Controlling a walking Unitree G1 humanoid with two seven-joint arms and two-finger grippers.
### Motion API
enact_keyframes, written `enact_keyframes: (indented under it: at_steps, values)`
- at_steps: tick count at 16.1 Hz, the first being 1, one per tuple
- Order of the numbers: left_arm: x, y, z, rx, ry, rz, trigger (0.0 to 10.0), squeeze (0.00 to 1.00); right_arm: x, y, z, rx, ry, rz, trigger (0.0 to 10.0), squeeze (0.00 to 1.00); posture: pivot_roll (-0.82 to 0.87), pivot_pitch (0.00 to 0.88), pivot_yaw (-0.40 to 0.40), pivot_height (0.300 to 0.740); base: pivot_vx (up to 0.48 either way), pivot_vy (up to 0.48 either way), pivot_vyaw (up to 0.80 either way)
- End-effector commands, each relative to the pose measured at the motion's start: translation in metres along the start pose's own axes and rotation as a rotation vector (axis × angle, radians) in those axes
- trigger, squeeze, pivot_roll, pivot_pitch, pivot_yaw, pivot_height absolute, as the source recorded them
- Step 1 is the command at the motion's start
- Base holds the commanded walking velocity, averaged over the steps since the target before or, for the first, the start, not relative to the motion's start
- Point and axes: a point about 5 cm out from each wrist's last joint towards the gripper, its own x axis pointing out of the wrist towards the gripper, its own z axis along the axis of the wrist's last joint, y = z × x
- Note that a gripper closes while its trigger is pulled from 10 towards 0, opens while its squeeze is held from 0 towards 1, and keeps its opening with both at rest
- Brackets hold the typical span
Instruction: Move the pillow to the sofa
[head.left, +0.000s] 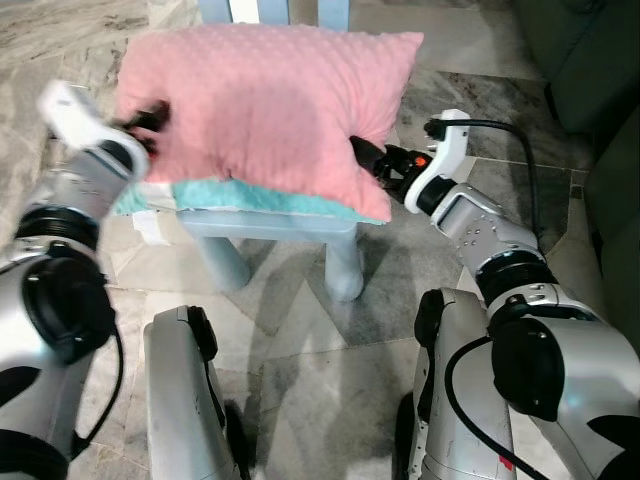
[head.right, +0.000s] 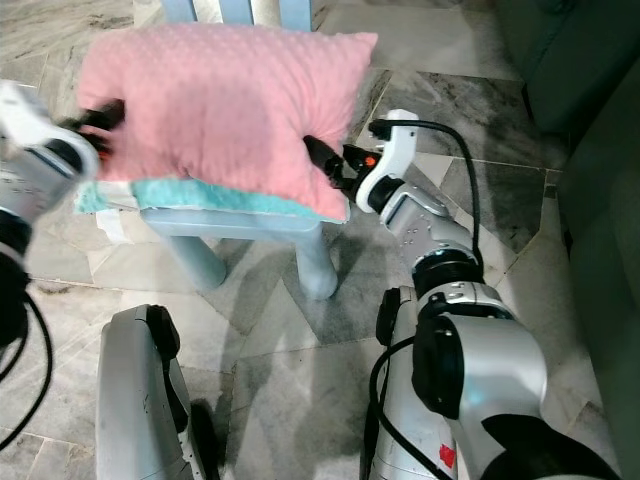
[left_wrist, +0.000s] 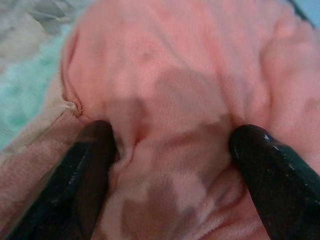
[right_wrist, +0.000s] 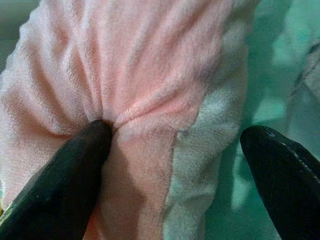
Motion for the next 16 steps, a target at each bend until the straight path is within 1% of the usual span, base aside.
enact_keyframes:
  at_steps: [1,3,4,5,6,7,11,14,16]
  values:
    - [0.000,-0.002,-0.001,0.017,0.035,-0.021,10.0,0.00,0.002,0.005,-0.010,-0.008,0.038,0.034,10.0,0.00,-0.10,0.320,0.066,0.373,0.000,0.000,0.00]
    - [-0.001,-0.001,-0.005,0.050,0.079,-0.055,10.0,0.00,0.001,0.005,-0.012,-0.001,0.046,0.050,10.0,0.00,-0.10,0.319,0.067,0.373,0.000,0.000,0.00]
    - [-0.002,0.001,-0.005,0.070,0.098,-0.053,4.8,0.00,0.000,0.005,-0.013,0.003,0.051,0.059,10.0,0.00,-0.10,0.319,0.067,0.373,0.000,0.000,0.00]
    - [-0.003,0.003,-0.006,0.085,0.116,-0.058,0.0,0.00,0.000,0.005,-0.014,0.012,0.049,0.064,7.8,0.00,-0.09,0.319,0.070,0.373,0.000,0.000,0.00]
    - [-0.004,0.005,-0.007,0.100,0.135,-0.072,0.0,0.00,0.000,0.006,-0.014,0.026,0.042,0.079,0.0,0.00,-0.09,0.319,0.071,0.373,0.000,0.000,0.00]
    - [-0.006,0.010,-0.009,0.114,0.151,-0.077,0.0,0.00,0.000,0.008,-0.013,0.032,0.035,0.105,0.0,0.00,-0.08,0.317,0.072,0.373,0.000,0.000,0.00]
    - [-0.010,0.023,-0.009,0.128,0.144,-0.039,0.0,0.00,-0.001,0.008,-0.018,0.022,0.040,0.105,0.0,0.00,-0.09,0.316,0.070,0.373,0.000,0.000,0.00]
    - [-0.011,0.024,-0.010,0.122,0.146,-0.049,0.0,0.00,-0.002,0.007,-0.018,0.019,0.042,0.106,0.0,0.00,-0.09,0.316,0.071,0.373,0.000,0.000,0.00]
    - [-0.010,0.018,-0.013,0.118,0.172,-0.098,0.0,0.00,-0.001,0.009,-0.020,0.014,0.045,0.121,0.0,0.00,-0.08,0.317,0.071,0.373,0.000,0.000,0.00]
